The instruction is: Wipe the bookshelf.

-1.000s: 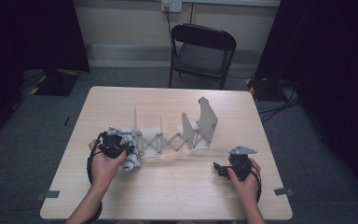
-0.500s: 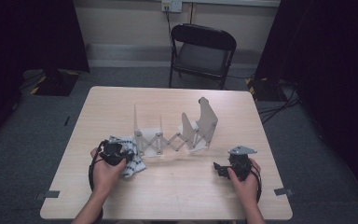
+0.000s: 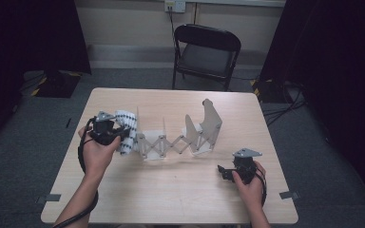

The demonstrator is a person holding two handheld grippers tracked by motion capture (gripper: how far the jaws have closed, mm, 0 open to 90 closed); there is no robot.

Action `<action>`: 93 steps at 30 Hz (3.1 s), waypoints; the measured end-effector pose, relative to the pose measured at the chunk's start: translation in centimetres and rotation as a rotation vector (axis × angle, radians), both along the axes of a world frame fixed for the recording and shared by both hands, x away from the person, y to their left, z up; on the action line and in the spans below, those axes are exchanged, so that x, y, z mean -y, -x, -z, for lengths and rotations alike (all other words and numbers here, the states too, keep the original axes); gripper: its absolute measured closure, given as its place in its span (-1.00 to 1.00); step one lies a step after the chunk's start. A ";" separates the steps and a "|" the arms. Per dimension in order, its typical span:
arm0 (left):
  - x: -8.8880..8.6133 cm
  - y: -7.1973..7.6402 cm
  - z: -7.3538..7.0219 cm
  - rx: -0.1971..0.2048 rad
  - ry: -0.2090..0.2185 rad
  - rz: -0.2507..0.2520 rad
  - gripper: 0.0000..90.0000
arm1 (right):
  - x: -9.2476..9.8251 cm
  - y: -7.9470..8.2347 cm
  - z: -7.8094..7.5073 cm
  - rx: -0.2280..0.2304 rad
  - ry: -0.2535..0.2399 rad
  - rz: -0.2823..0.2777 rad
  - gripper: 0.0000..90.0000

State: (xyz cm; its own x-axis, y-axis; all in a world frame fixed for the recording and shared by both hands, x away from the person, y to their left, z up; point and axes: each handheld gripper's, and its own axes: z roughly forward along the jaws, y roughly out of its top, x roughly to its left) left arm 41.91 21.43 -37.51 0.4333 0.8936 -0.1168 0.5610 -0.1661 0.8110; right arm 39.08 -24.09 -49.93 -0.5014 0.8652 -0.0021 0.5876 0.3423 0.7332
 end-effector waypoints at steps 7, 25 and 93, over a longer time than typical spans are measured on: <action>0.4 -0.8 0.5 0.005 0.023 0.001 0.69 | 0.0 -0.1 0.0 0.002 0.000 -0.005 -0.69; 0.8 -0.6 7.2 -0.108 -0.008 0.010 0.69 | 0.0 -0.1 0.0 0.003 0.000 -0.005 -0.69; 1.3 -3.0 7.4 -0.081 -0.058 0.019 0.64 | 0.0 -0.1 0.0 0.000 0.000 -0.009 -0.69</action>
